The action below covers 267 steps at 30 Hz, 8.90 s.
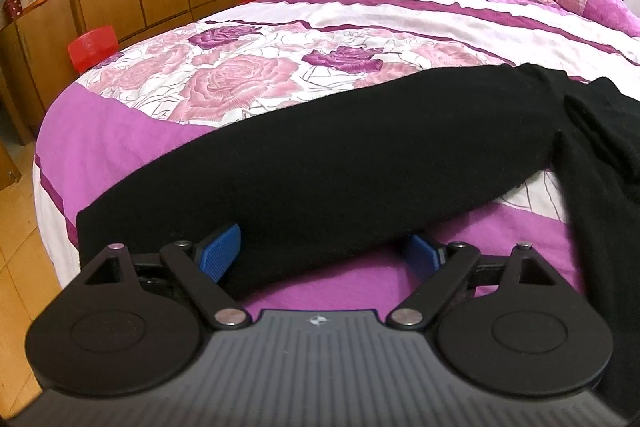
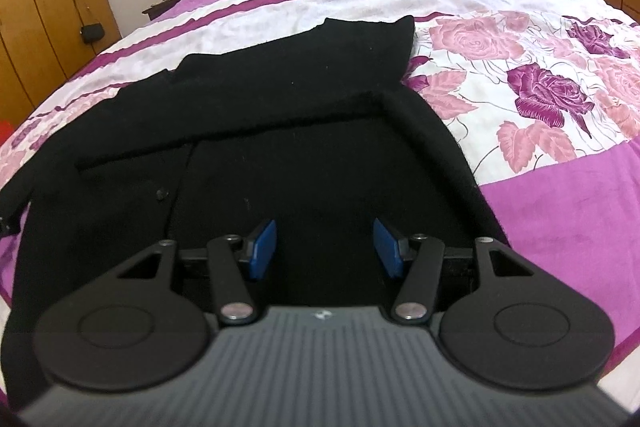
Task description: Fold small clothes
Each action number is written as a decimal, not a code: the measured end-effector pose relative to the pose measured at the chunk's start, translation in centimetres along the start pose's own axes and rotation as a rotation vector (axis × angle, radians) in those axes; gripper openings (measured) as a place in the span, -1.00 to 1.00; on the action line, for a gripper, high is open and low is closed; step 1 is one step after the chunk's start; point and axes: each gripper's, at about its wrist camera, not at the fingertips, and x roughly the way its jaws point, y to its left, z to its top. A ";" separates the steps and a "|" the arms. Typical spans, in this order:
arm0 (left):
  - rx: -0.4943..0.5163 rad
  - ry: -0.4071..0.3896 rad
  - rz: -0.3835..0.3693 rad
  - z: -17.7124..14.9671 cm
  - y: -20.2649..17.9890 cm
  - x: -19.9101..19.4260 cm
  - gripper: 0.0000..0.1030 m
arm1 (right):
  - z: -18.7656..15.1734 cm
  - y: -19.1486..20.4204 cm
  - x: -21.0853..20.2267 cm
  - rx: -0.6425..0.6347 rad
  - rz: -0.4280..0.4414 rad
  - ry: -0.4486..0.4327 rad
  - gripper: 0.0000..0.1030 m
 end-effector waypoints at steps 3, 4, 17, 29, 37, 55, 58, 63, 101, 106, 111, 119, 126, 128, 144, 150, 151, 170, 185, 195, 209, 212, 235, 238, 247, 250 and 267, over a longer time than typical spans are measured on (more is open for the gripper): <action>-0.001 -0.004 0.001 -0.1 -0.1 0.0 0.75 | 0.0 0.0 0.0 -0.001 0.000 0.001 0.08; -0.002 -0.005 0.001 -0.1 -0.1 0.0 0.75 | 0.0 0.0 0.0 -0.002 0.000 0.001 0.08; -0.064 -0.166 0.060 1.0 1.0 0.8 0.01 | -0.2 0.4 -0.4 -0.012 0.018 -0.013 0.11; -0.251 -0.341 -0.099 3.8 2.1 -2.1 -0.77 | -0.3 0.5 -1.7 -0.012 0.044 -0.050 0.09; -0.197 -0.473 -0.232 7.2 -2.2 -5.8 -0.80 | -0.5 -0.1 -1.9 0.023 0.052 -0.059 0.10; 0.124 -0.349 -0.534 6.2 -21.3 -6.2 -0.79 | -0.8 -3.1 -2.1 0.112 0.062 -0.085 0.09; 0.172 -0.252 -0.538 4.9 -23.3 -4.2 -0.79 | -1.0 -3.7 -1.8 0.125 0.066 -0.081 0.09; 0.213 -0.140 -0.527 3.6 -24.6 -1.5 -0.76 | -1.3 -4.2 -1.5 0.141 0.082 -0.083 0.09; -0.008 0.031 -0.165 1.4 -3.8 -7.5 0.14 | 3.8 13.4 0.3 -0.218 0.414 -0.041 0.10; -0.044 0.065 -0.151 0.4 -2.2 -6.5 0.14 | 3.1 18.0 1.6 -0.286 0.482 -0.011 0.10; -0.066 0.086 -0.149 -0.4 -1.3 -5.7 0.14 | 2.1 21.6 3.1 -0.366 0.506 0.024 0.10; -0.065 0.083 -0.156 -1.0 -0.9 -5.5 0.14 | 0.3 24.6 6.1 -0.492 0.402 -0.016 0.14; -0.082 0.082 -0.163 -1.0 -0.8 -5.4 0.14 | 0.2 24.5 6.7 -0.514 0.365 -0.046 -0.36; -0.078 0.081 -0.165 -0.9 -1.0 -5.6 0.14 | 0.9 24.0 6.3 -0.486 0.386 -0.050 -0.62; 0.034 -0.044 -0.264 3.7 -7.0 -7.2 0.14 | 9.3 12.8 0.9 -0.074 0.453 -0.244 -0.76; 0.080 -0.099 -0.327 5.8 -10.8 -7.2 0.14 | 10.6 7.2 0.8 0.038 0.360 -0.292 -0.76; 0.087 -0.104 -0.334 6.0 -11.4 -7.0 0.14 | 10.7 6.4 1.0 0.056 0.342 -0.297 -0.76; 0.138 -0.063 -0.359 7.6 -18.4 -0.7 0.14 | 8.8 -4.4 8.4 0.211 0.147 -0.165 0.16; 0.140 -0.172 -0.343 8.1 -20.6 0.7 0.13 | 11.3 -3.9 8.8 0.096 0.145 -0.277 -0.81; 0.113 -0.151 -0.234 7.0 -21.2 6.0 0.15 | 11.1 -5.2 13.5 0.082 0.016 -0.199 -0.81; 0.102 -0.079 -0.339 6.6 -17.3 1.3 0.15 | 9.8 -5.5 8.4 0.101 0.035 -0.176 -0.07; 0.090 -0.069 -0.358 5.8 -15.9 -0.8 0.16 | 8.2 -5.8 5.9 0.098 0.036 -0.170 -0.04; 0.102 0.139 -0.415 -5.2 -8.9 -10.2 0.30 | -3.2 -7.7 -6.2 0.090 0.006 -0.081 -0.03; 0.111 0.142 -0.438 -6.5 -8.5 -11.0 0.31 | -4.3 -7.9 -6.6 0.093 0.010 -0.058 -0.03; 0.201 0.153 -0.533 -9.0 -9.2 -12.8 0.41 | -7.1 -7.1 -7.2 0.063 0.075 -0.002 -0.03; 0.213 0.153 -0.534 -9.1 -9.5 -12.9 0.41 | -7.7 -6.7 -7.0 0.048 0.076 0.012 0.01; 0.130 0.244 -0.670 -9.1 -8.9 -11.4 -0.22 | -7.8 -6.2 -7.2 0.033 0.220 0.056 -0.52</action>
